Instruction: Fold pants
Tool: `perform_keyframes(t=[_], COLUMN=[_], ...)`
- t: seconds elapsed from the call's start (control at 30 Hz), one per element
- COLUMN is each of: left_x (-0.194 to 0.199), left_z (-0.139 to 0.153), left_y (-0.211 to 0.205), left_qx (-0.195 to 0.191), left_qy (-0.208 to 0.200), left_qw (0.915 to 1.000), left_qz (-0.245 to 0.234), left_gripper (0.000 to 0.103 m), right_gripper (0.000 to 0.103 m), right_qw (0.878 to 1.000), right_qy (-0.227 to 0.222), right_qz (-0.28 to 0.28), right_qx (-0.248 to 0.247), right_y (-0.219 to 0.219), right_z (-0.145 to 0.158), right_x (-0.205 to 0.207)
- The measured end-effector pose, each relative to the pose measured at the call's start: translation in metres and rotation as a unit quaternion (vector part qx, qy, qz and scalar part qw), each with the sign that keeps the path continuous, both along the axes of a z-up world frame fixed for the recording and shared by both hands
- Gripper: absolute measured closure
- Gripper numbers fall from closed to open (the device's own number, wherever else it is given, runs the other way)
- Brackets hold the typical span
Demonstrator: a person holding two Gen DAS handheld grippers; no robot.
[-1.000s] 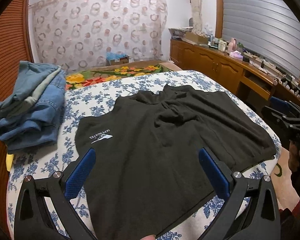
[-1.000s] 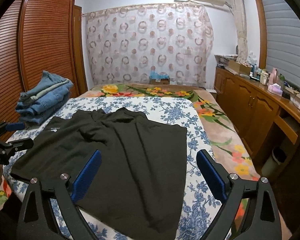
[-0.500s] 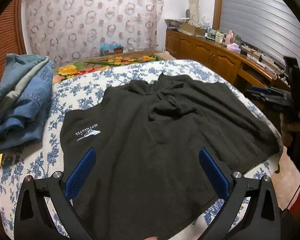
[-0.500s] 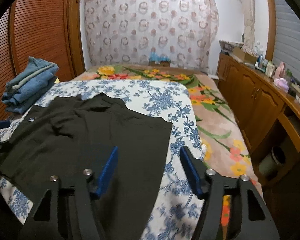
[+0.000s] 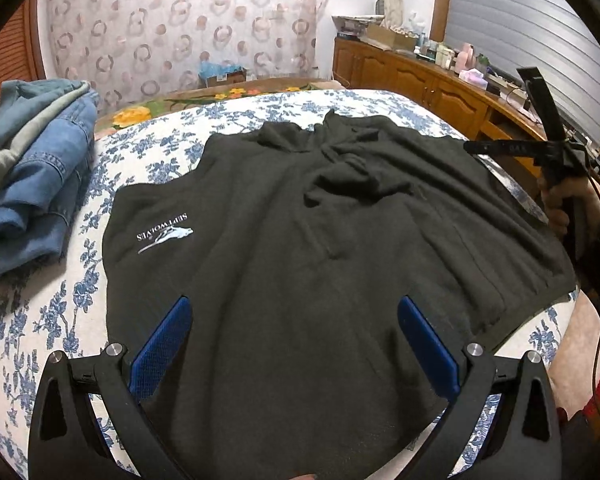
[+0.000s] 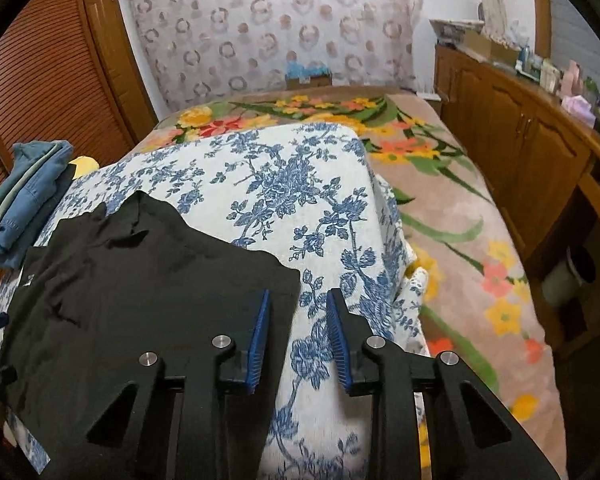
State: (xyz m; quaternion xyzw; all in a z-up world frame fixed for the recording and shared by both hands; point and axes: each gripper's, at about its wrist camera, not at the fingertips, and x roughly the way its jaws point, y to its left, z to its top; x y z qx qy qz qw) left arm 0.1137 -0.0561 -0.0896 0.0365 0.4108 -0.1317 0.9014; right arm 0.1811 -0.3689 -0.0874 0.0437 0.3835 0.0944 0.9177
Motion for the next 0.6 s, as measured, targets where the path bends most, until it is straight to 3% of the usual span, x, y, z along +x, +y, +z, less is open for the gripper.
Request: perform_keyframes(t=[0.13,0.2,0.27,0.37,0.47,0.6], left_x=[0.002,0.003,0.001,0.002,0.002,0.002], left_z=[-0.004,-0.004,-0.005,-0.006,-0.005,-0.005], left_y=[0.002,0.001,0.001,0.002,0.002,0.002], left_qx=[-0.002,-0.002,-0.002,-0.004,-0.006,-0.003], left_qy=[0.006,0.008,0.008,0.010,0.005,0.005], left_qw=[1.0000,1.0000,1.0000,0.9999,0.9999,1.0000], left_qz=[0.006,0.005,0.004,0.006,0.007,0.007], left_gripper=[0.000,0.000,0.000,0.000,0.000,0.000], right_gripper=[0.081,0.093,0.098,0.100,0.100,0.100], right_qw=[1.000,1.000,0.999,1.000,0.999,0.999], right_qy=[0.000,0.004,0.004,-0.014,-0.026,-0.018], right_qz=[0.015,0.028,0.033,0.017,-0.037,-0.042], right_qx=[-0.001,0.003,0.001,-0.006,-0.020,-0.024], right_y=[0.005,0.008,0.007,-0.001,-0.020,-0.027], right_z=[0.004,0.005,0.007,0.015,0.023,0.019], right_x=[-0.003,-0.003,-0.004,-0.009,-0.014,-0.023])
